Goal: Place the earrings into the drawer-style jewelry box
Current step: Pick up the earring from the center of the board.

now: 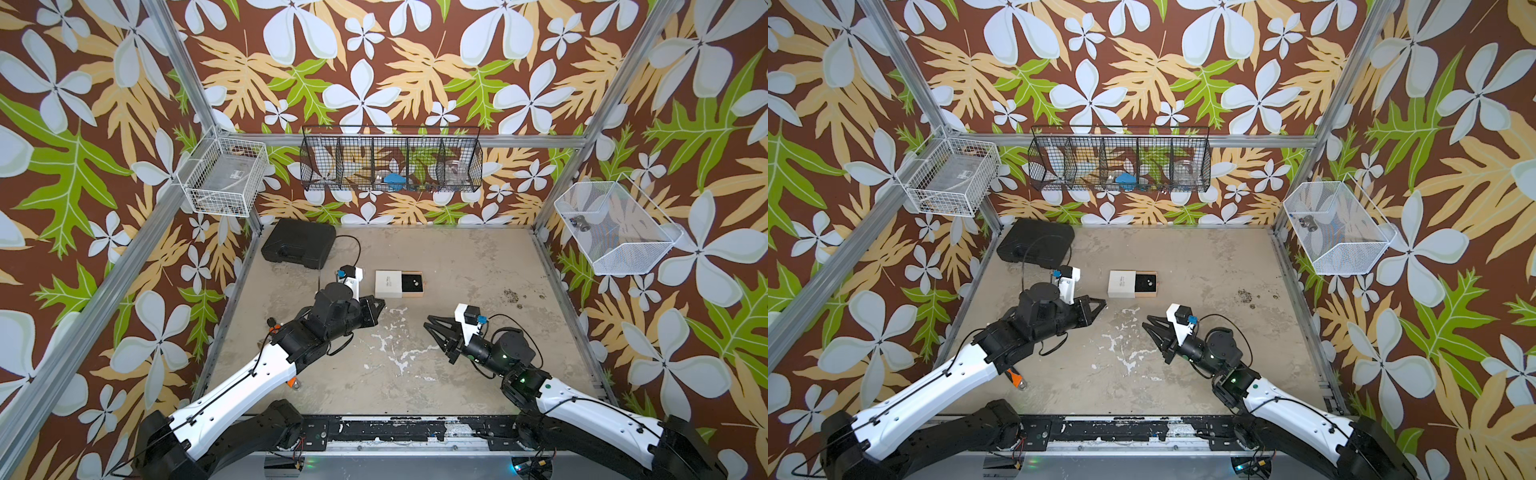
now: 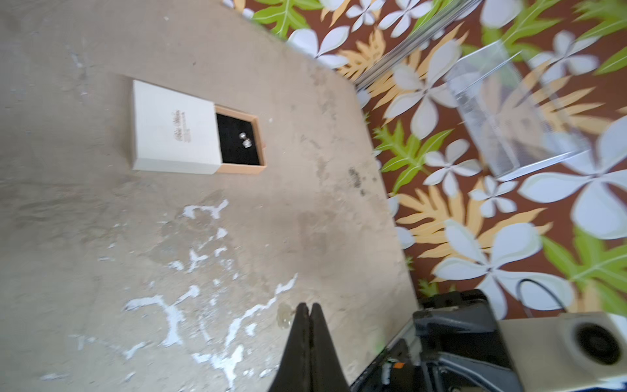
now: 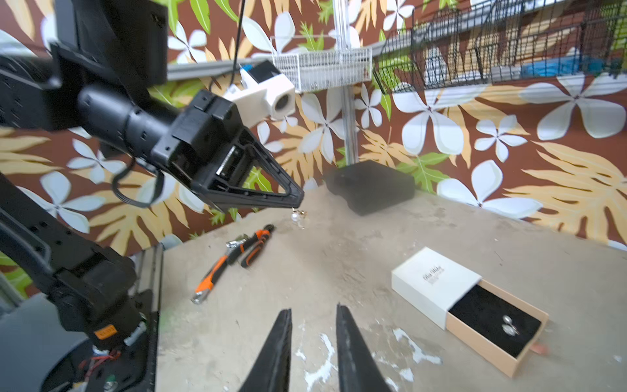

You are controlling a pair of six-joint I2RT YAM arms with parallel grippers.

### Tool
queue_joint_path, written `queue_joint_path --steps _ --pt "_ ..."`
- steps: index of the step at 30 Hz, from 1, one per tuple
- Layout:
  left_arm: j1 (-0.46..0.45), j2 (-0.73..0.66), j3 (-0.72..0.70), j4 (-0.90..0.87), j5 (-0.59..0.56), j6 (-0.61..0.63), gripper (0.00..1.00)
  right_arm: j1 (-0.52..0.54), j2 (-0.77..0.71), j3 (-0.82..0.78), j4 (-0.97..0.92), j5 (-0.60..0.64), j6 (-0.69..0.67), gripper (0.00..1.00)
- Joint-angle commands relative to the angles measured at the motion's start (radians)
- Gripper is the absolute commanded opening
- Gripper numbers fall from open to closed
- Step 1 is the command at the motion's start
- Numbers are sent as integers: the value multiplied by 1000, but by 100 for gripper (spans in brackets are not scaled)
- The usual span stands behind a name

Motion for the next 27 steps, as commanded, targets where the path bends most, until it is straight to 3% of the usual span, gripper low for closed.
queue_joint_path --steps 1,4,11,19,27 --pt "6 -25 -38 221 74 -134 0 13 -8 25 70 -50 33 27" --pt "6 -30 -69 312 116 -208 0 39 12 57 64 -23 -74 27" --pt "6 -34 -108 381 165 -363 0 139 137 95 165 170 -509 28" --pt "7 -6 -122 418 230 -415 0 139 266 141 313 258 -652 31" --pt "6 0 -135 430 246 -430 0 140 313 156 324 202 -732 31"
